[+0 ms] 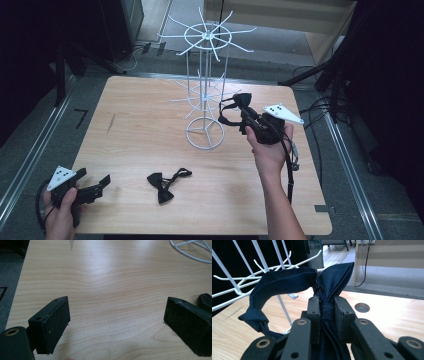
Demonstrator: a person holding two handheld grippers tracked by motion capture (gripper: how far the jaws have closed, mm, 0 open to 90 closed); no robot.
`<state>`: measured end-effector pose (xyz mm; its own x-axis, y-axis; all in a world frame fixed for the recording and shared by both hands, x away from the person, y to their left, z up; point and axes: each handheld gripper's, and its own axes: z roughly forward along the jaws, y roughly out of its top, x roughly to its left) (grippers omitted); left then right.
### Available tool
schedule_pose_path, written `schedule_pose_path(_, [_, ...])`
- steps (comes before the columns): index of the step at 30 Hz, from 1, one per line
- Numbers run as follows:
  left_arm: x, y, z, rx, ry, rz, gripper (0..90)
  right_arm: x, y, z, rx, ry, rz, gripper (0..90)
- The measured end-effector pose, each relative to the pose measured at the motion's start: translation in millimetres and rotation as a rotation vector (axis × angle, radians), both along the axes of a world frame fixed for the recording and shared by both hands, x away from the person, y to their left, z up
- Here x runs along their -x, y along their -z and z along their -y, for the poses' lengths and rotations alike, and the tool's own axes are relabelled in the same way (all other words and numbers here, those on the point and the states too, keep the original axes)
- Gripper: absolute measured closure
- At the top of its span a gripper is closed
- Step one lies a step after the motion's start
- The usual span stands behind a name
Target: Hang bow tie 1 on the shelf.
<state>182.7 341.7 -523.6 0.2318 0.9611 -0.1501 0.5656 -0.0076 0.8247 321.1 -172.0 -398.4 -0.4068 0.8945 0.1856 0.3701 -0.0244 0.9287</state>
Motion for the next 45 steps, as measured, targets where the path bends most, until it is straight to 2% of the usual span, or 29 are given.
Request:
schedule_pose_path(6, [-0.1,0.0,0.2,-0.003,0.001,-0.001,7.3,-4.6,6.8,-7.0,-0.002,0.006,-0.009,77.0])
schedule_pose_path(12, [0.0,0.0,0.6,-0.005,0.002,0.001,7.3,-10.0,19.7,-11.8,-0.016,0.015,-0.038,77.0])
schedule_pose_path(21, [0.0,0.0,0.3,-0.005,0.0,-0.001,7.3,-14.5,28.8,-14.8,-0.034,0.024,-0.048,76.6])
schedule_pose_path(26, [-0.3,0.1,0.3,-0.004,0.002,-0.002,7.3,-16.0,35.8,-18.7,-0.033,0.019,-0.058,71.6])
schedule_pose_path(27, [-0.1,0.0,0.1,0.0,0.001,-0.001,7.3,-15.0,38.4,-19.5,-0.039,0.015,-0.06,68.5])
schedule_pose_path(35, [0.2,-0.1,0.1,-0.002,0.001,0.0,7.3,-8.7,42.6,-16.5,-0.046,-0.01,-0.066,63.3])
schedule_pose_path(41, [0.2,0.1,0.9,-0.01,0.002,0.004,7.3,5.7,50.7,-11.0,-0.015,-0.056,-0.086,56.5])
schedule_pose_path(45, [0.3,0.0,1.7,-0.013,-0.002,0.004,7.3,15.0,59.1,-5.8,-0.006,-0.062,-0.103,54.5])
